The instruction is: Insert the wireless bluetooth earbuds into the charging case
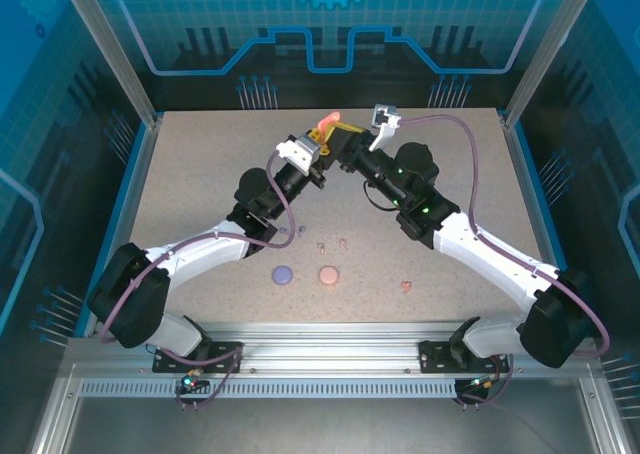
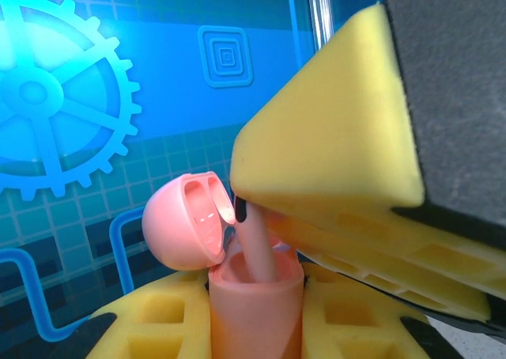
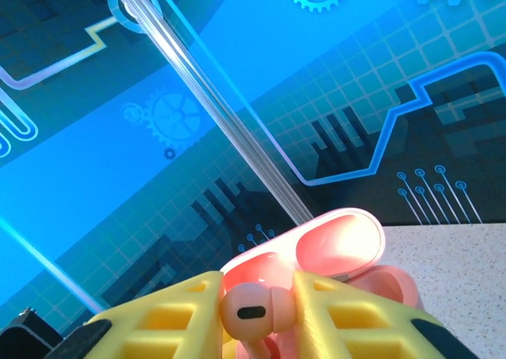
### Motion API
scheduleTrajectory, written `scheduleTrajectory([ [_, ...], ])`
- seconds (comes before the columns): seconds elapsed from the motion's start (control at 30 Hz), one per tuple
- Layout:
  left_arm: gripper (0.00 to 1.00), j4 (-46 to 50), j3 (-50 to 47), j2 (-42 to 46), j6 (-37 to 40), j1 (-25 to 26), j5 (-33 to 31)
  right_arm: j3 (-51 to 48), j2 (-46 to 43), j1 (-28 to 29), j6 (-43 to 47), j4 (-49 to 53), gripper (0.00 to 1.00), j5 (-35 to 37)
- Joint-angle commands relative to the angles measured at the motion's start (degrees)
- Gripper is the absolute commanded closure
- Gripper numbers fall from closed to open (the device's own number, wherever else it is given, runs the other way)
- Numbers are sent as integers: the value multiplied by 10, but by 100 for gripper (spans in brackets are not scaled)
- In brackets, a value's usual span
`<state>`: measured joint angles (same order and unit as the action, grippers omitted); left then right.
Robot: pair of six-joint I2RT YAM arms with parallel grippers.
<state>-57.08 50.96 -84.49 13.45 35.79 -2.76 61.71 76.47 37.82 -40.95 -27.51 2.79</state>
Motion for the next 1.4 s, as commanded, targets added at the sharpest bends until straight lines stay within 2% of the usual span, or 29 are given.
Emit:
scheduleTrajectory([
  [0.0,100,-51,27,14,-15,2,0,7,14,0,2,41,68,-8],
  [0.27,100,-53,22,17,-14,2,0,18,23,1,-3,42,63,-6],
  [0.43,100,-52,21,17,-15,2,0,23,21,0,-4,47,49,2],
  [0.67,100,-52,20,15,-20,2,0,22,10,-5,-6,49,36,9],
  [0.77,100,-54,18,17,-22,3,-1,18,-9,-9,-10,54,27,11],
  [0.87,100,-52,10,23,-25,3,-9,15,-50,-15,-10,87,25,20],
  [1.03,100,-64,-17,43,-35,1,-33,-14,-160,-29,-24,218,21,77],
  [1.17,100,-55,-34,61,-35,-1,-40,-17,-231,-41,-41,404,18,145],
  [1.27,100,-42,-42,74,-35,-3,-42,-5,-236,-51,-80,566,18,188],
  [1.37,100,-34,-52,86,-32,-4,-40,9,-200,-64,-142,729,20,206],
])
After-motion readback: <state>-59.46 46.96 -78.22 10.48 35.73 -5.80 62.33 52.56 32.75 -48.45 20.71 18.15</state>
